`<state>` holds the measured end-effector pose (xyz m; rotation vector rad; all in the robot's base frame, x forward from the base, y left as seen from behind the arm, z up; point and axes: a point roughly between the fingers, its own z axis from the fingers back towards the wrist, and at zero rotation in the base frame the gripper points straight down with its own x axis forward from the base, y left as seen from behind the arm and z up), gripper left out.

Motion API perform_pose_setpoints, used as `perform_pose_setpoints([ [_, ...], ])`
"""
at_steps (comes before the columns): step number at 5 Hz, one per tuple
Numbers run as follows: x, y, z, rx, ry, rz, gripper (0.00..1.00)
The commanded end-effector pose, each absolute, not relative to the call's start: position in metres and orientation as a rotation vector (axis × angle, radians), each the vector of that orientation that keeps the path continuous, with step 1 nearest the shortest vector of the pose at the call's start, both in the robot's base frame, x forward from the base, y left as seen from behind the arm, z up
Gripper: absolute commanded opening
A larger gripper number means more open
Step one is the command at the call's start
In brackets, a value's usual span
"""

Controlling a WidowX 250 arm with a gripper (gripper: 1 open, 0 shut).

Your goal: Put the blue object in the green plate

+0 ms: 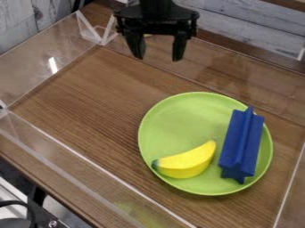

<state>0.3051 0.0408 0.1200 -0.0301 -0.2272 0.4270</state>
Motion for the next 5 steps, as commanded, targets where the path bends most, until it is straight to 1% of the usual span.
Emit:
perform_pose_setpoints([
  [1,0.317,0.047,0.13,-0.041,-0.286,0.444,1.0],
  [5,0.337,0.06,0.117,-0.066,-0.334,0.451,1.0],
])
